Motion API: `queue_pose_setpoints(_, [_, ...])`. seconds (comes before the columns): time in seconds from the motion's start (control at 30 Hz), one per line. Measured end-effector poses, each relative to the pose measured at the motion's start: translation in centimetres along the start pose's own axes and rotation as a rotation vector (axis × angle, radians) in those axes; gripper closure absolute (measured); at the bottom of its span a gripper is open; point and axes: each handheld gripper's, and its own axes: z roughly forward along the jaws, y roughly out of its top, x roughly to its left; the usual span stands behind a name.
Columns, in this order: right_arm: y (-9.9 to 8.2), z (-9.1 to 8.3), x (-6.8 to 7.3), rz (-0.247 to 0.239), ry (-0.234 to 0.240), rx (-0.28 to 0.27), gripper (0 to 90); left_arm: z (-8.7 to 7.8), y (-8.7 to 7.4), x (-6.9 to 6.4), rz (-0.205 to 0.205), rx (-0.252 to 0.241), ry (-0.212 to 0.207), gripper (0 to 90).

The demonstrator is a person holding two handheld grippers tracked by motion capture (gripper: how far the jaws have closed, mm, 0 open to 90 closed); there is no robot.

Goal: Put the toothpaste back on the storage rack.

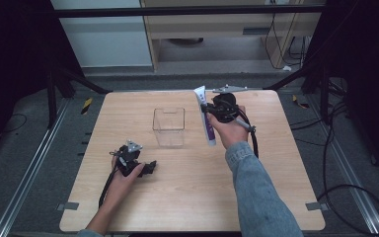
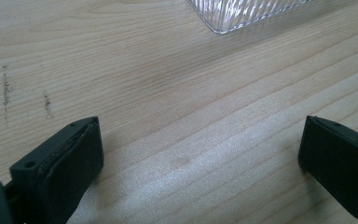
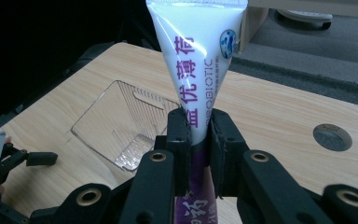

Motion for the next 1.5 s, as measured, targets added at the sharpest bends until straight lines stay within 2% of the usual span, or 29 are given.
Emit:
queue_pose_setpoints(0.2, [0.3, -0.1, 0.3, -0.004, -0.004, -0.027, 79.6, 0.0, 0.0, 0.0, 0.000, 0.000, 0.000, 0.0])
queue_pose_setpoints(0.37, [0.3, -0.2, 0.4, -0.010, -0.003, -0.028, 79.6, 0.0, 0.0, 0.0, -0.001, 0.000, 0.000, 0.0])
queue_pose_setpoints(0.63, [1.4, 0.1, 0.4, -0.015, -0.015, -0.050, 79.6, 0.1, 0.0, 0.0, -0.005, -0.003, 0.001, 0.0])
queue_pose_setpoints(1.17, [3.5, 1.1, 2.3, -0.032, -0.016, -0.090, 79.6, 0.0, 0.0, -0.1, -0.001, -0.002, 0.000, 0.0])
queue_pose_setpoints(1.5, [5.2, 2.0, 3.8, -0.054, -0.009, -0.141, 79.6, 0.0, 0.0, -0.1, -0.001, -0.002, 0.000, 0.0])
